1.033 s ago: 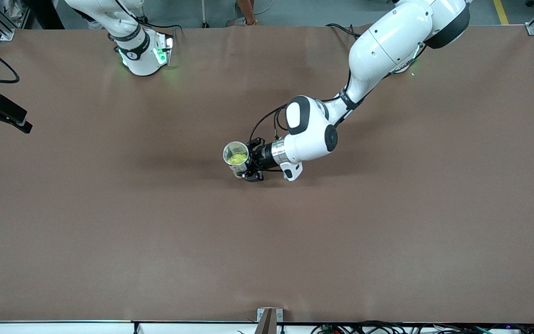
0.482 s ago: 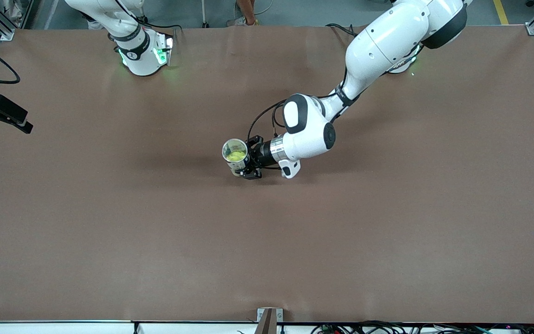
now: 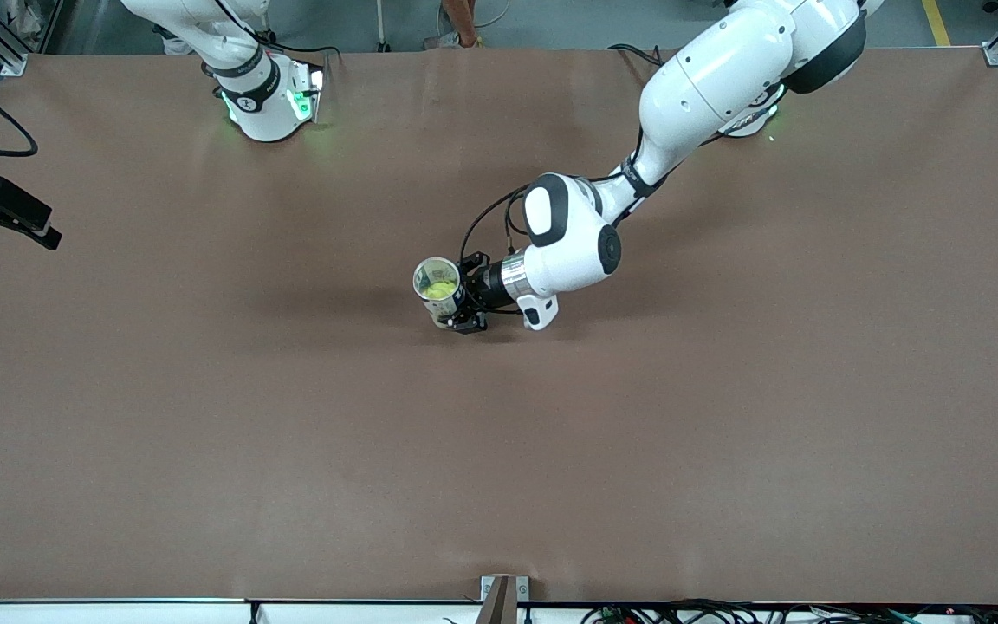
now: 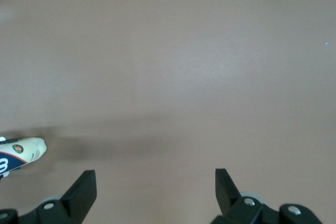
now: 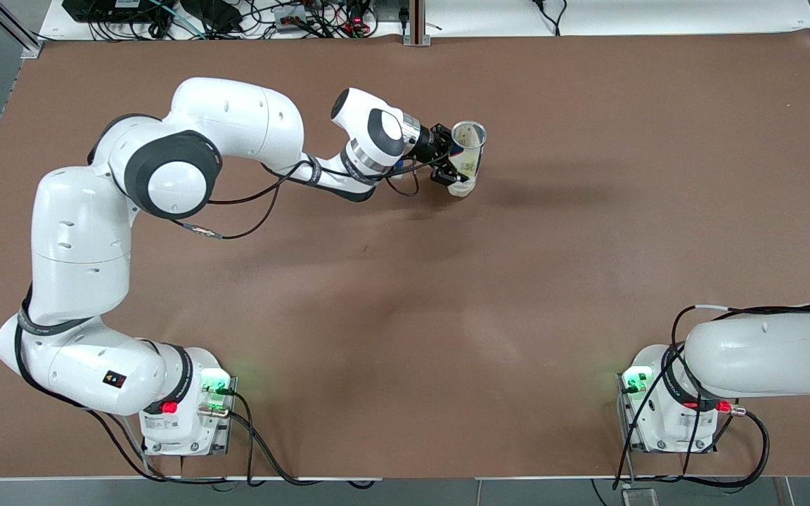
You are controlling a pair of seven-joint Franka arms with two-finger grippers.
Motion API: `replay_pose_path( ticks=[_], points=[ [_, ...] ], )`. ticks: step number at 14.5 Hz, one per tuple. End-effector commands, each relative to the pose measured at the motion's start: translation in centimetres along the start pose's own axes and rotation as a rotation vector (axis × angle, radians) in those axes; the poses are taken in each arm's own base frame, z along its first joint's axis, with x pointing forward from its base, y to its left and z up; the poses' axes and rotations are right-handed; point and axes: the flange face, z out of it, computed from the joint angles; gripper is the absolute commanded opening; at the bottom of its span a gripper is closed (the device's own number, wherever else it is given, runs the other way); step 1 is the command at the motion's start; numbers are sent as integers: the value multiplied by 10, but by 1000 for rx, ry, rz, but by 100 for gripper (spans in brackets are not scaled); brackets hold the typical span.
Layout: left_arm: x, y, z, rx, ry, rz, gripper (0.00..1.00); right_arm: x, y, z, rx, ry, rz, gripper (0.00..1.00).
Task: Insert tennis ball vertically with right arm
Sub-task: 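Lower the can upright onto the table with the left gripper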
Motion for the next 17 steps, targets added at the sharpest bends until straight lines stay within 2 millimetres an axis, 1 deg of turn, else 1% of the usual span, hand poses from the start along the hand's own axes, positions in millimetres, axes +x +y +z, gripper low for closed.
replay_pose_path(
  ticks=[1,4,6,8,10,11,14,15,17],
  points=[
    [-2,-1,-1,-17,-4,9,100,-1,1,0,-14,-2,-10,100],
    [-1,1,-4,-20,-3,9,100,-1,-1,0,-9,-2,-11,100],
    [3,-2,-3,-15,3,6,100,-2,0,-1,-8,-1,-10,100],
    [14,-9,-3,0,23,0,100,-1,-1,-1,-8,1,-11,100],
    [24,-15,-9,11,45,5,100,-1,-1,-1,-8,1,-11,100],
    [29,-11,-18,3,52,3,100,-1,-1,-1,-6,2,-11,100],
    [34,-12,-26,1,64,5,100,0,-1,-2,-7,8,-11,100],
    [41,-7,-32,-6,68,0,100,0,-1,-1,-8,7,-11,100],
    [41,-4,-48,-14,73,11,100,0,-1,-2,-15,7,-13,100]
  ],
)
